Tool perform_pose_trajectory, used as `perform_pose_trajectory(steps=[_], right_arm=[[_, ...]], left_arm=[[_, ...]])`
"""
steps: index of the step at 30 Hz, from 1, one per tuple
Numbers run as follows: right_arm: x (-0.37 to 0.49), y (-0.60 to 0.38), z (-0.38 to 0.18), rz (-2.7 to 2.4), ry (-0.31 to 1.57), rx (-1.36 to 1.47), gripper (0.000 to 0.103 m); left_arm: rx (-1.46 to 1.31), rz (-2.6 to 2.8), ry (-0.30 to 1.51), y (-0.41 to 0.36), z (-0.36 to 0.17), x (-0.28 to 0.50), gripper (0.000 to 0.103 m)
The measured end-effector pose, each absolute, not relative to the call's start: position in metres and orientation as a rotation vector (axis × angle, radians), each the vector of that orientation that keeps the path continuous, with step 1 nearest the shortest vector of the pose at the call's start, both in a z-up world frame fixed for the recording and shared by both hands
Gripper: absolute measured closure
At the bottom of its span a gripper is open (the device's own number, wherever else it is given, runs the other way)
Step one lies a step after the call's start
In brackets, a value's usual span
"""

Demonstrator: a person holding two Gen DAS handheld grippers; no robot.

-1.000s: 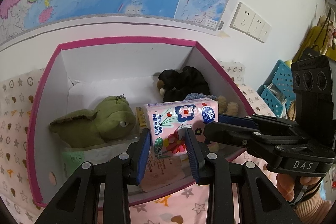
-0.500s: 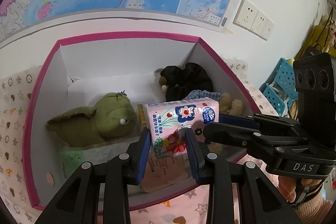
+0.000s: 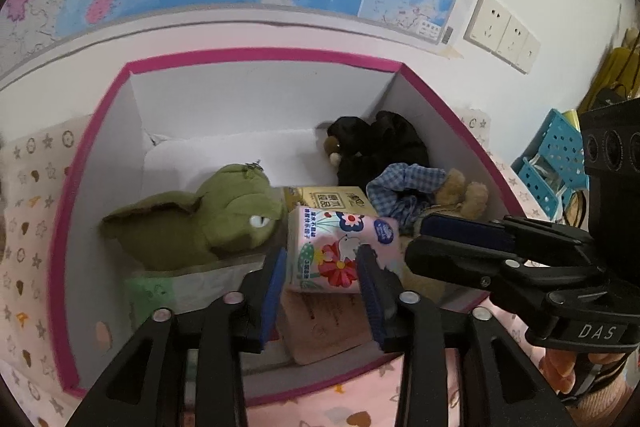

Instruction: Organize soft objects

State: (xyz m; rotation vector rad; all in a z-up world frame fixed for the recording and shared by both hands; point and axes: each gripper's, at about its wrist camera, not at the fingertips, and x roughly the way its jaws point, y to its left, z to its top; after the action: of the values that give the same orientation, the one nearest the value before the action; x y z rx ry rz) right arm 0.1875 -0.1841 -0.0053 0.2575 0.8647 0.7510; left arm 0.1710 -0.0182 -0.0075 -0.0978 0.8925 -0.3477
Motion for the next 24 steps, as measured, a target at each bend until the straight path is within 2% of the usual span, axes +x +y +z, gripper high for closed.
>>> perform_pose_trajectory(steps=[4,9,11,12,16,24], right_arm=[[0.175,-0.186,0.001,0.743,0.827,0.233,0.051],[0.144,-0.189,0.014,0.709,0.744,0.156,0.039],[0.127,-0.190,0.018,0.681,0.696,0.122,0.027],[0.121,-0.190,0.019,0.670,0.678,0.110,0.026],[0.096,-0.191,0.016,0.610,0.641,0.067,0.020],[0.069,-0.193,0.004,0.525,0.656,0.044,0.017]], left_arm=[[-0.086,-0.322,0.834,-0.011,0.000,0.154,0.030],[-0.085,-0.302,0.738,0.002,0.016,0.123,0.012],[-0.082,-0.284,0.712,0.006,0.019,0.112,0.004],[-0.080,-0.274,0.702,0.008,0.020,0.106,0.000],[-0.061,-0.225,0.671,0.013,0.021,0.084,0.000],[-0.042,-0.132,0.671,0.015,0.015,0.056,0.000]])
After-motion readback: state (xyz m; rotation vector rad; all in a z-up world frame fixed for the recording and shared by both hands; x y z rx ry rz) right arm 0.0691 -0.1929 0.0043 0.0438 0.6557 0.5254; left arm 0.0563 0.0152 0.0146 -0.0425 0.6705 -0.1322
